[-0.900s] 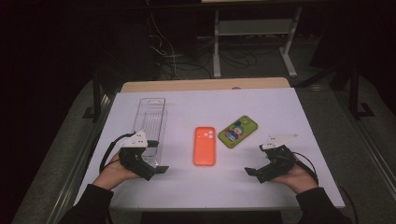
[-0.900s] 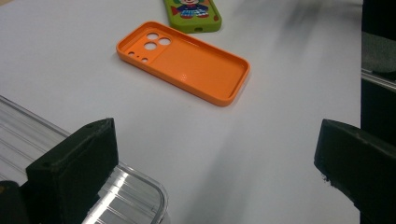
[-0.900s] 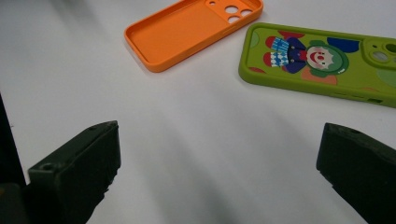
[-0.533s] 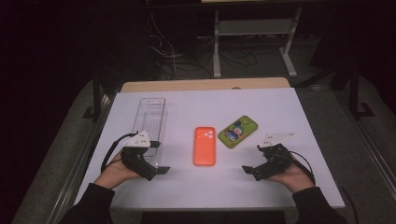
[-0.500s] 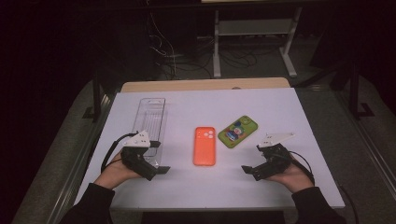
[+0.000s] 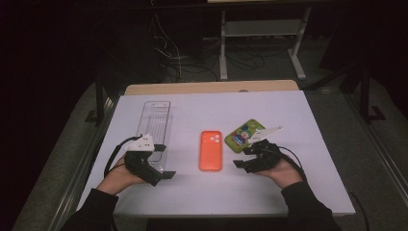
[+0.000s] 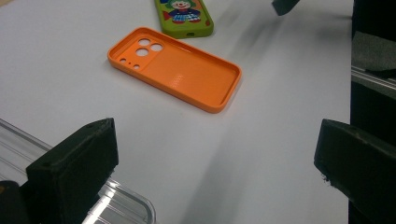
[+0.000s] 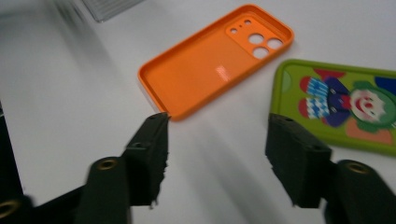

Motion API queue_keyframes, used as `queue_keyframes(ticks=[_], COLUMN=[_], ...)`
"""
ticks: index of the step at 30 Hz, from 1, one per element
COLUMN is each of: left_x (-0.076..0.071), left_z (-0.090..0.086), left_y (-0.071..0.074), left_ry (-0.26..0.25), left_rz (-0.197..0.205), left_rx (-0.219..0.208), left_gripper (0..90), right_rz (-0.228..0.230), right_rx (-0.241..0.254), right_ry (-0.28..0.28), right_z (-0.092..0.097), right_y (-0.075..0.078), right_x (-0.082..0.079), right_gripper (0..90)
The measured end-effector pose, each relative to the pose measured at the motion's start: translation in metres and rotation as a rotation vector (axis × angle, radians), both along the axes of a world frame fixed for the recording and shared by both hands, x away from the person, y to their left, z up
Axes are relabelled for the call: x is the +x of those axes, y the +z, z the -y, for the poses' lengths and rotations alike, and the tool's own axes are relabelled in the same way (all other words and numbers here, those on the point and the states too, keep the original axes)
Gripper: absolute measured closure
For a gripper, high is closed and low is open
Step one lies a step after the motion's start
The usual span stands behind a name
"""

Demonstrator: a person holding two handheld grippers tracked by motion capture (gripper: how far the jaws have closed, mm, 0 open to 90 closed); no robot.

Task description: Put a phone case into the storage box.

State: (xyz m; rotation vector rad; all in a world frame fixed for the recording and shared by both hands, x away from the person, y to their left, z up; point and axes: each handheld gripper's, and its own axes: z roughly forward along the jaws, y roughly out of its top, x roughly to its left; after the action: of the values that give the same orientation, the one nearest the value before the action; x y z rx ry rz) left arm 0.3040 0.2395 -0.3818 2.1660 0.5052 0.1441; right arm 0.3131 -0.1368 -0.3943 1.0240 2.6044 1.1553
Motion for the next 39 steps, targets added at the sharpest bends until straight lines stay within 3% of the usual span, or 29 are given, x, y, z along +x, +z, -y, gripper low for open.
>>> queue_keyframes(ticks=[2,6,7,12,15,24,39], left_x=[-0.001,-0.001,-0.001,-0.002,-0.002,-0.001,-0.001], left_z=[0.000,0.000,0.000,-0.001,-0.001,-0.002,-0.002], left_y=[0.001,0.001,0.001,0.002,0.002,0.002,0.001], left_ry=[0.000,-0.001,0.001,0.001,0.005,0.002,0.001], left_rz=[0.004,0.007,0.006,0.005,0.000,0.004,0.004], left_rx=[-0.002,-0.002,-0.003,-0.009,-0.011,-0.006,-0.002], left_gripper=[0.0,0.0,0.0,0.0,0.0,0.0,0.0], right_rz=[-0.011,-0.028,-0.045,-0.080,-0.099,-0.102,-0.082], right_rx=[-0.001,-0.011,-0.017,-0.036,-0.078,-0.130,-0.222], right_ry=[0.010,0.037,0.059,0.095,0.113,0.122,0.145], right_z=[-0.012,-0.026,-0.036,-0.053,-0.067,-0.082,-0.083], right_y=[0.000,-0.001,-0.003,-0.009,-0.017,-0.026,-0.034], right_x=[0.007,0.013,0.015,0.020,0.025,0.025,0.026], right_gripper=[53.8,63.0,69.5,81.0,86.3,88.1,88.2])
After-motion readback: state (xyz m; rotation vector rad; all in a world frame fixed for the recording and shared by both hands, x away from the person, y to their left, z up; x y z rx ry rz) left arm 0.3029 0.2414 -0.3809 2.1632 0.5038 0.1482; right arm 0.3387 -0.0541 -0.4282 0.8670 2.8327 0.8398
